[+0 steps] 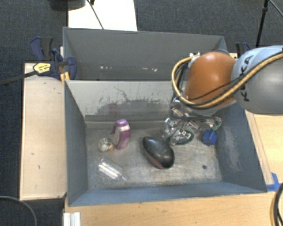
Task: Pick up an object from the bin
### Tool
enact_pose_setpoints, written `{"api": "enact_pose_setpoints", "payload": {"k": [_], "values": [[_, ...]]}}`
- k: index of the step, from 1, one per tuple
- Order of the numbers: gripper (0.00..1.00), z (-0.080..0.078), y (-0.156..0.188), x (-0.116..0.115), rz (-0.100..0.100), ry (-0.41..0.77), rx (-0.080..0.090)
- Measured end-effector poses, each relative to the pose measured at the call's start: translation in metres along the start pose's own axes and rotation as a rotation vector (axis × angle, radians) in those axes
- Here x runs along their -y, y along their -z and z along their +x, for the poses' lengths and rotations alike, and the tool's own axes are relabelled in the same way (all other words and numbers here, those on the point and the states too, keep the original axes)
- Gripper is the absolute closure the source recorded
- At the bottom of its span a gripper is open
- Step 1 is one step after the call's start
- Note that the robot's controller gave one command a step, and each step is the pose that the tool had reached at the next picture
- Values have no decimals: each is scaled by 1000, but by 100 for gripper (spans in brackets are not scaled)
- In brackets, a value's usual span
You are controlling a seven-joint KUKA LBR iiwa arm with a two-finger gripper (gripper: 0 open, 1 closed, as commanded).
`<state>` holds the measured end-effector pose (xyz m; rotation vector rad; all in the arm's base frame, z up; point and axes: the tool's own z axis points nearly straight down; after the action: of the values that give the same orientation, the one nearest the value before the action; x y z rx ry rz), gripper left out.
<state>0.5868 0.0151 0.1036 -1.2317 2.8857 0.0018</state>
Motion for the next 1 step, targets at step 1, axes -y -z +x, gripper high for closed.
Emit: {"api": "enact_pose_setpoints", "payload": {"k": [1], "values": [[100,10,166,-4,7,262,3]]}}
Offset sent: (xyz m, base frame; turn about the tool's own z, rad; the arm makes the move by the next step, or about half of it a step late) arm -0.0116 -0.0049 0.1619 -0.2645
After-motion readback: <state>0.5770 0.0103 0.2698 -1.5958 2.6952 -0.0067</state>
